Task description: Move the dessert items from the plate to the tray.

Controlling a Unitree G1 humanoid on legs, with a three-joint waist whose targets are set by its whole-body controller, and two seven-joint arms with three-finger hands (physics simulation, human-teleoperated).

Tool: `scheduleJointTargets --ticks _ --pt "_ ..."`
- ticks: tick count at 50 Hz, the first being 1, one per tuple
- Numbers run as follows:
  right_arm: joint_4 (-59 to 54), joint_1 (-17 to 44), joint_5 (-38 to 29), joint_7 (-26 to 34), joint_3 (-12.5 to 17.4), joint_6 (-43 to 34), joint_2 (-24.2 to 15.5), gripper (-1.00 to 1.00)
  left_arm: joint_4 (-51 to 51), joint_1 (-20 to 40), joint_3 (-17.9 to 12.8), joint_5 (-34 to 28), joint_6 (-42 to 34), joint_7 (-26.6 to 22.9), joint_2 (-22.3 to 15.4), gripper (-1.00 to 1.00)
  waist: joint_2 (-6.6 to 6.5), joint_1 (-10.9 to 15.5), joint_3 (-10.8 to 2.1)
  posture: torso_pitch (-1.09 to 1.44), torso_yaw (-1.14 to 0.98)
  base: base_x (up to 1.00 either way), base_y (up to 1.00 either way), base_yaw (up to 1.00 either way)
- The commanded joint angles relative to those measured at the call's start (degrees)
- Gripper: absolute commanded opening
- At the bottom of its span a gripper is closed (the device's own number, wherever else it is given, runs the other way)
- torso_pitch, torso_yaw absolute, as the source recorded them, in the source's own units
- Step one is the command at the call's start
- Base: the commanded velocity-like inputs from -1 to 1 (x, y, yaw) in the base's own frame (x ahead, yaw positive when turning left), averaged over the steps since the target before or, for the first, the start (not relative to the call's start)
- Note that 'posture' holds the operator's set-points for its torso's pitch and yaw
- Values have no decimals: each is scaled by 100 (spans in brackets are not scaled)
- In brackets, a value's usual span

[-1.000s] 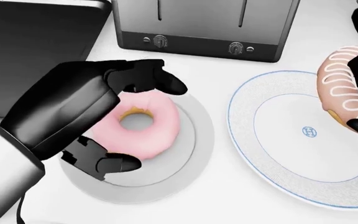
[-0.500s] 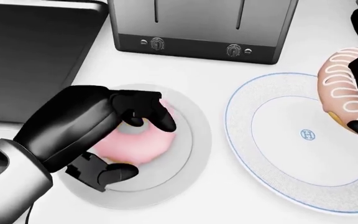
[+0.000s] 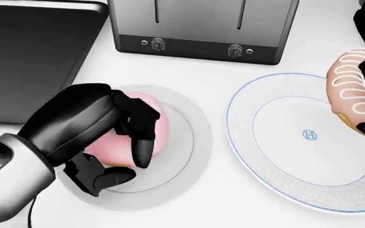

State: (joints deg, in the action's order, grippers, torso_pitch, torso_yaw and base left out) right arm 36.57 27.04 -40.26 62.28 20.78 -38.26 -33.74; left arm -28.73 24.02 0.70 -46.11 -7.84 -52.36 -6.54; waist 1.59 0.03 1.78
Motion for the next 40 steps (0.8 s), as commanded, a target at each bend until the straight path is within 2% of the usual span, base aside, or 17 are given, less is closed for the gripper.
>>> scheduleJointTargets --ticks 1,7,13,14,16,17,18,20,25,28,29,30,32,34,36,39,40 --pt "142 180 -41 -82 90 25 -122 -100 -325 386 -55 50 -170 38 7 -100 32 0 -137 0 0 0 0 0" --pt "219 185 -15 15 103 -8 -136 -100 -608 1226 -17 79 -800 -91 28 -100 60 7 -111 0 0 0 0 0" --pt "303 548 -66 392 89 -314 -502 -100 -1033 2090 -59 7 -1677 -740 -134 -100 69 14 -71 0 0 0 0 0" --pt "315 592 -76 433 82 -356 -539 -100 -1064 2192 -69 -1 -1773 -818 -173 -100 30 -1 -135 0 0 -7 1 0" --pt "319 685 -87 485 74 -424 -609 -100 -1097 2425 -115 14 -1959 -951 -255 -100 -18 2 -125 0 0 -18 12 0" --pt "322 741 -90 529 68 -463 -658 -100 -1072 2597 -168 46 -2060 -1014 -321 -100 -3 32 -116 0 0 -22 23 0" --pt "330 782 -96 567 58 -502 -694 -100 -1053 2719 -203 77 -2141 -1046 -381 -100 82 45 -93 0 0 -21 24 0" --pt "383 838 -106 643 52 -582 -749 -100 -1039 2984 -281 142 -2361 -1129 -507 -100 184 70 -146 0 0 -22 23 0" --pt "431 873 -125 717 35 -635 -797 -100 -905 3325 -459 426 -2630 -1068 -872 -100 -42 131 -13 0 0 -23 25 0" --pt "492 970 -160 846 2 -728 -877 -100 -846 3301 -476 564 -2631 -964 -1020 -100 -264 179 -60 0 0 -38 35 0" --pt "497 1009 -169 874 -8 -754 -897 -100 -846 3308 -471 585 -2651 -945 -1045 -100 -249 141 -142 0 0 -39 36 0" --pt "499 1037 -174 884 -15 -765 -904 -100 -826 3331 -483 612 -2667 -922 -1079 -100 -255 187 -139 0 0 -47 39 0" --pt "488 1059 -186 892 -5 -767 -931 -100 -843 3266 -478 648 -2658 -893 -1124 -100 -429 199 -66 0 0 -50 42 0" --pt "445 1068 -200 859 -23 -748 -920 -100 -797 3271 -495 689 -2641 -862 -1163 -100 -389 194 -80 0 0 -50 45 0" --pt "409 1110 -220 859 -45 -761 -927 -100 -710 3299 -523 739 -2603 -810 -1207 -100 -266 144 -48 0 0 -46 45 0" --pt "383 1201 -229 835 -72 -756 -938 -100 -687 3270 -540 785 -2591 -758 -1259 -100 -59 40 47 0 0 -18 45 0" --pt "369 1318 -199 780 -98 -744 -925 -100 -652 3235 -554 794 -2561 -712 -1275 -100 24 -3 154 0 0 0 48 0"
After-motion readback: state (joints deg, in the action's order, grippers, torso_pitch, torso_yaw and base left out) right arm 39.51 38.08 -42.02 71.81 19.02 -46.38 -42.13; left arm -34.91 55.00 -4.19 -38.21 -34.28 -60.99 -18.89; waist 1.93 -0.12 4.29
